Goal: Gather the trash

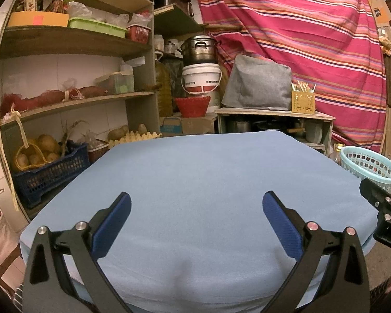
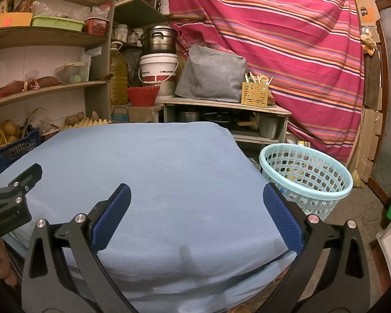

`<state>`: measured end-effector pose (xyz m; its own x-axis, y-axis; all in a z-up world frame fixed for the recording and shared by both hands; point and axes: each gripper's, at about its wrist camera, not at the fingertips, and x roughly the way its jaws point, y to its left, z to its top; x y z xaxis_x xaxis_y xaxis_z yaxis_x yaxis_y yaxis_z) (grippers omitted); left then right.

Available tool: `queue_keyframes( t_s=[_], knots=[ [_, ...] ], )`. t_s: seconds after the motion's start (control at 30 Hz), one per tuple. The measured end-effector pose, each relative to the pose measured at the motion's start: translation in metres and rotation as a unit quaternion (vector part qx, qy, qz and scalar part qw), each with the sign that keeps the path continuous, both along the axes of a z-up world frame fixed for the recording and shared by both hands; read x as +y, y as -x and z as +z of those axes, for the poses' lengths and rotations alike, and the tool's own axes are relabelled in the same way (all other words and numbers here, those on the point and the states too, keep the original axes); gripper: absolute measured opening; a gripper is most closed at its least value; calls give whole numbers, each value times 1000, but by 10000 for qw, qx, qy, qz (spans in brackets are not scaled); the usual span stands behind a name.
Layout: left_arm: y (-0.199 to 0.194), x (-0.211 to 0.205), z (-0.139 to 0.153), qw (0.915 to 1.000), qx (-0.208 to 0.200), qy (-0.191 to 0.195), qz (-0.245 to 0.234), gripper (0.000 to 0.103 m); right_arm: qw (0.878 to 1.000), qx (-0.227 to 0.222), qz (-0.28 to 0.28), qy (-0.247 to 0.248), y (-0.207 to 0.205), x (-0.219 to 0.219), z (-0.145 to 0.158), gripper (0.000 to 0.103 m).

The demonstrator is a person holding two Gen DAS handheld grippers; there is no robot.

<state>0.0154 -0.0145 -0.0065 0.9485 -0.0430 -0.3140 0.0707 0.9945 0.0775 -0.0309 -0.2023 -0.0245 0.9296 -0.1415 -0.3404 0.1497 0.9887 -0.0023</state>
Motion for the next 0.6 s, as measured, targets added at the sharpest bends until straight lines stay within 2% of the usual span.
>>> queue_keyframes(
  t_s=[0.3,0.6],
  knots=[
    [6,-2,4,9999,-167,-27,23,99,10000,2,6,2,0,-1,0,99],
    [4,-2,3,10000,-83,-10,-5,99,10000,17,7,2,0,-3,-2,99]
  ],
)
